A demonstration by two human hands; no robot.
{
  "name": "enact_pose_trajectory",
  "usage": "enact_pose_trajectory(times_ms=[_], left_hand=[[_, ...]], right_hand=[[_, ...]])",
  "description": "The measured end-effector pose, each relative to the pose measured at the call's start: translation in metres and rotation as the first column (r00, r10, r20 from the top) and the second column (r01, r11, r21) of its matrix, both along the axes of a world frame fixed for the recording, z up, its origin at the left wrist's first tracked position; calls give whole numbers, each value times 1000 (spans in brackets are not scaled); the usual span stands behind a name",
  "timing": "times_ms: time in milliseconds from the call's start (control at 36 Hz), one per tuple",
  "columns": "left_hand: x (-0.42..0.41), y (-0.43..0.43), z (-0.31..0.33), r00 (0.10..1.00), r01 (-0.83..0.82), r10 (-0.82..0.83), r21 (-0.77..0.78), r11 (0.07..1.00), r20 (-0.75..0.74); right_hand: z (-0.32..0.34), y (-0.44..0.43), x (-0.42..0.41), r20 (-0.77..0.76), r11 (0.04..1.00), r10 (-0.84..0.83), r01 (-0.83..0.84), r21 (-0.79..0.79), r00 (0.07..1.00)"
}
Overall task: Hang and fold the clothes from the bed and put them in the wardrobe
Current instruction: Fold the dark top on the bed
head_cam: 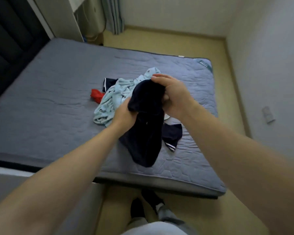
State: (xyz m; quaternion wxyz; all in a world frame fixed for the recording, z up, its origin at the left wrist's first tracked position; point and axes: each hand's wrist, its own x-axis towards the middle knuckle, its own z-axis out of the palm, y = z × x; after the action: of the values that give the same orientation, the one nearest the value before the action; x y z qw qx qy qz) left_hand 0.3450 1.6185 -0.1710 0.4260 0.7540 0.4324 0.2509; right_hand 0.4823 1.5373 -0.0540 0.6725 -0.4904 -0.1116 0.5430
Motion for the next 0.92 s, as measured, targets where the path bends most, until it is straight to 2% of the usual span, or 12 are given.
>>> enact_pose_trajectory(times_ms=[83, 167, 250, 278, 333, 389, 472, 556, 667, 722, 833, 917], left_hand=[[6, -17, 40, 979, -8, 46, -186, 983, 201], [11, -34, 71, 943, 115, -33, -232, 966, 331], [21, -46, 85, 935, 222, -110, -313, 924, 338], [24, -49, 89, 933, 257, -144, -332, 907, 328], [32, -56, 99, 922, 314, -200, -338, 887, 332], [40, -66, 112, 909, 356, -240, -335, 872, 340], [50, -80, 130, 887, 403, -308, -253, 879, 345], [60, -91, 144, 876, 448, -407, -124, 885, 260], [69, -104, 159, 838, 545, -545, 0, 838, 2], [74, -111, 160, 847, 528, -507, 130, 840, -162], [84, -120, 159, 912, 407, -354, 364, 838, -205], [88, -130, 157, 947, 313, -251, 410, 857, -199]], right_hand=[[14, -21, 5, -23, 991, -130, 130, 16, 991], [25, -46, 16, -9, 977, -208, 209, 37, 978], [36, -72, 30, 212, 980, -198, 189, 64, 957], [39, -81, 34, 369, 984, -178, 171, 50, 912], [45, -98, 41, 669, 986, -129, 165, 9, 732], [51, -113, 47, 828, 983, -84, 180, -21, 555], [56, -129, 59, 938, 949, -46, 307, -67, 345], [66, -148, 72, 967, 907, -7, 409, -101, 255], [88, -178, 81, 951, 890, -83, 451, -63, 299], [98, -192, 88, 934, 900, -124, 435, -37, 335], [112, -213, 100, 961, 931, -114, 364, 15, 253], [123, -226, 103, 969, 928, -143, 367, 61, 201]])
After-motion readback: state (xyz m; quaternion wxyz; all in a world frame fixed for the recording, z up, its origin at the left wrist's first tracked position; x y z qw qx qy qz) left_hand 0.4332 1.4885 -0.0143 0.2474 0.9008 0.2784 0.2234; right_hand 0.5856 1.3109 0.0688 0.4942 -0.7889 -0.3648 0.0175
